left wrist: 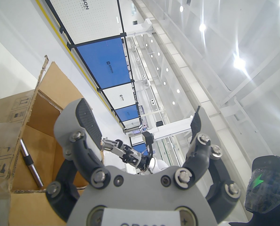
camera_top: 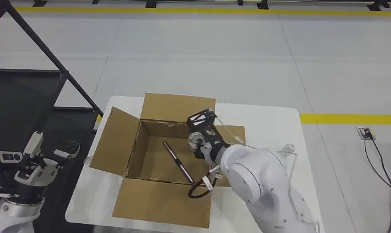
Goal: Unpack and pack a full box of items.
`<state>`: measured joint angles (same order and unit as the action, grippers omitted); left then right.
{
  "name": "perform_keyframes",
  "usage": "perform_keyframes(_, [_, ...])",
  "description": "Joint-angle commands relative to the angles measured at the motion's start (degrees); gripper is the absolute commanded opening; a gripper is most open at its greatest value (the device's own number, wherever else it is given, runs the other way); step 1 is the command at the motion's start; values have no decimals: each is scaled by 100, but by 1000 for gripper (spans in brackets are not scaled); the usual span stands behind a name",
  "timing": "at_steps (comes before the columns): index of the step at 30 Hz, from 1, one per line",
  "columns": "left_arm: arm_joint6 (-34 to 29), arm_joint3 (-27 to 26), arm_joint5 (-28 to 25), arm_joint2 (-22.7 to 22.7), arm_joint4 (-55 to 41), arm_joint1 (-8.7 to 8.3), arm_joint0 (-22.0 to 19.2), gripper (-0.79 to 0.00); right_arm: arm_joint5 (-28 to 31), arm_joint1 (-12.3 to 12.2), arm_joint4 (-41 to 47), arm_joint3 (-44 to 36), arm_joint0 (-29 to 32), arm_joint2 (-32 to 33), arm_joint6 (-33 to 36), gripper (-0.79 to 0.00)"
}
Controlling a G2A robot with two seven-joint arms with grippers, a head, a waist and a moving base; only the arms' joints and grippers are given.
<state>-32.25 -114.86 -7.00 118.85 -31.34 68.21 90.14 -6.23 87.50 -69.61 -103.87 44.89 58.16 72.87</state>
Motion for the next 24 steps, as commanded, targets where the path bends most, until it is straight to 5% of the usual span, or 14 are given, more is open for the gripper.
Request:
perform_keyframes(1, [0,0,0,0,0,0,0,0,-5,82,203,710,-345,-305,-49,-785])
perform_keyframes(8, [0,0,0,0,0,0,0,0,-222,479,525,3168,-1313,-1332,-564,-785])
perform_keyframes(18, [0,0,0,0,0,0,0,0,-406,1048,1216,5506,-2094,-1863,-1632,-785])
perform_keyframes(24, [0,0,0,0,0,0,0,0,-310,1306,1487,6322,-2426,-1972,-1963,-539])
